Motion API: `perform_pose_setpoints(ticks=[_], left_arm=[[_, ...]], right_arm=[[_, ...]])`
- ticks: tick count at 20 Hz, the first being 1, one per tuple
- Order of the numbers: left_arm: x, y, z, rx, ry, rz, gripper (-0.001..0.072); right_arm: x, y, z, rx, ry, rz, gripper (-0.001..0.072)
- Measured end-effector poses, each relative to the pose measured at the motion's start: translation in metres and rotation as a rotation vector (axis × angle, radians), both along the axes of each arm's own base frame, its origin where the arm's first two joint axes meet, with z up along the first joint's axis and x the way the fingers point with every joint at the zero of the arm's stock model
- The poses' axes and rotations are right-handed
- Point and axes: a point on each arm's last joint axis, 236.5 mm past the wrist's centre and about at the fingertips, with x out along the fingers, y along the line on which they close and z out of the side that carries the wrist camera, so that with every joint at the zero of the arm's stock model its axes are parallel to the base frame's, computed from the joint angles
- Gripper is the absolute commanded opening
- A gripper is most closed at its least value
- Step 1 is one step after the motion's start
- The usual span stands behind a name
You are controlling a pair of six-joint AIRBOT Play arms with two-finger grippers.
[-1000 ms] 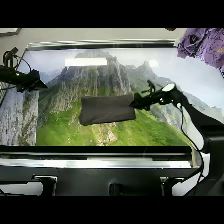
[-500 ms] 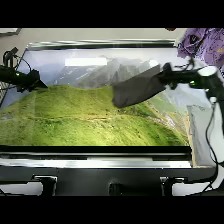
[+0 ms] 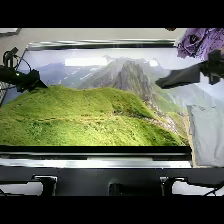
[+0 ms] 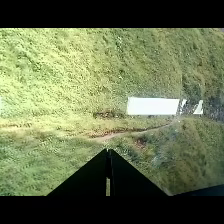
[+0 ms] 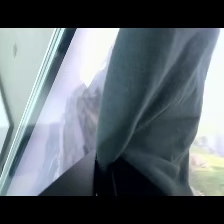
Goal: Fold the clothes and pants, and hang the long-sleeved shirts on hangers.
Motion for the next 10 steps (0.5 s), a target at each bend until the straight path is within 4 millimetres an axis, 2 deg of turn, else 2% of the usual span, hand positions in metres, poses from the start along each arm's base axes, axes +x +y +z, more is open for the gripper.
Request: perform_pose_setpoints(ticks=[4, 10], left_arm=[[0.0, 0.0, 0.0, 0.0, 0.0, 0.0, 0.0016], [-0.002, 0.0, 0.0, -0.001, 0.008, -0.004, 0.0017]], right_arm=[[-0.027, -0.037, 0.004, -0.066, 0.076, -0.125, 0.003], [-0.071, -0.07, 0.014, -0.166, 0.184, -0.272, 0.003]])
